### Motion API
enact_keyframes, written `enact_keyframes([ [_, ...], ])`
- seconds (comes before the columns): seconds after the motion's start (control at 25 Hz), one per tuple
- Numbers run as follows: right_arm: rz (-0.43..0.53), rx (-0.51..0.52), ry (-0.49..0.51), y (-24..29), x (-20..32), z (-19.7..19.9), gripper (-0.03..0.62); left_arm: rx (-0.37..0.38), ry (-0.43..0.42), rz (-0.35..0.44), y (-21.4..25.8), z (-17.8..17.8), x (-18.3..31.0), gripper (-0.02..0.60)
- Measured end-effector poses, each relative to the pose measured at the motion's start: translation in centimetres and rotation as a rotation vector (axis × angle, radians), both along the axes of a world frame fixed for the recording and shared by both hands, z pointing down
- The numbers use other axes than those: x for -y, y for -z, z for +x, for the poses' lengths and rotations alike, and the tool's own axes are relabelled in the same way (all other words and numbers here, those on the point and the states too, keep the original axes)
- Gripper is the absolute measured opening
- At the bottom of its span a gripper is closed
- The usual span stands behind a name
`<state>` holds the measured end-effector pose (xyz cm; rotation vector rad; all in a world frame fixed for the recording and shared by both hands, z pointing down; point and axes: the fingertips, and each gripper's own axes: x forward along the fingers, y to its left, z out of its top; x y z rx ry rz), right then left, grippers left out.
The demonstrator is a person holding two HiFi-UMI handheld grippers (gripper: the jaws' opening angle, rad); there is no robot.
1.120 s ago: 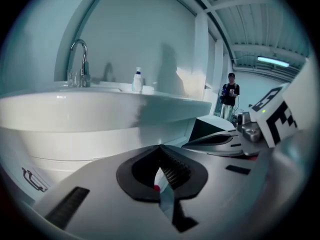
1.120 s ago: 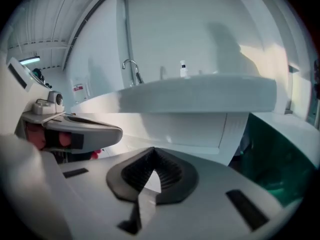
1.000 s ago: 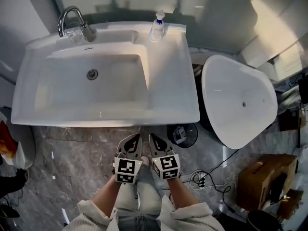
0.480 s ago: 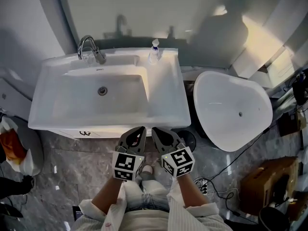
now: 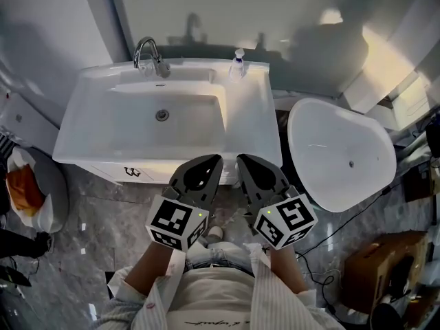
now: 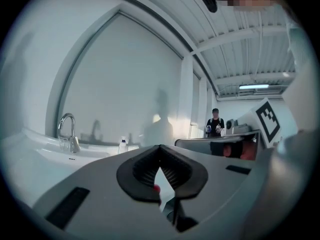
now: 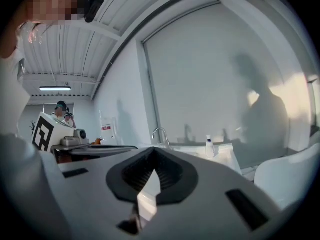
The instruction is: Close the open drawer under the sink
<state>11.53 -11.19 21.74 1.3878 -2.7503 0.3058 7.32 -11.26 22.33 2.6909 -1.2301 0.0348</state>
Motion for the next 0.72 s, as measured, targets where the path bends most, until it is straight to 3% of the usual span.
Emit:
enact_keyframes([
  [0.16, 0.032, -0.004, 0.018, 2.3, -1.1, 0.0, 0.009, -0.060, -0.006, 0.022, 2.6, 0.1, -0.8, 0.015],
  [0.4, 0.046, -0.027, 0.029, 3.8, -1.5, 0.1, 0.009, -0.035, -0.042, 0.064, 4.6, 0.9, -1.2, 0.015],
  [0.72, 0.032, -0.040, 0.035, 3.3, -1.2, -0.4, 0.009, -0.029, -0.034, 0.046, 4.3, 0.5, -0.8, 0.015],
])
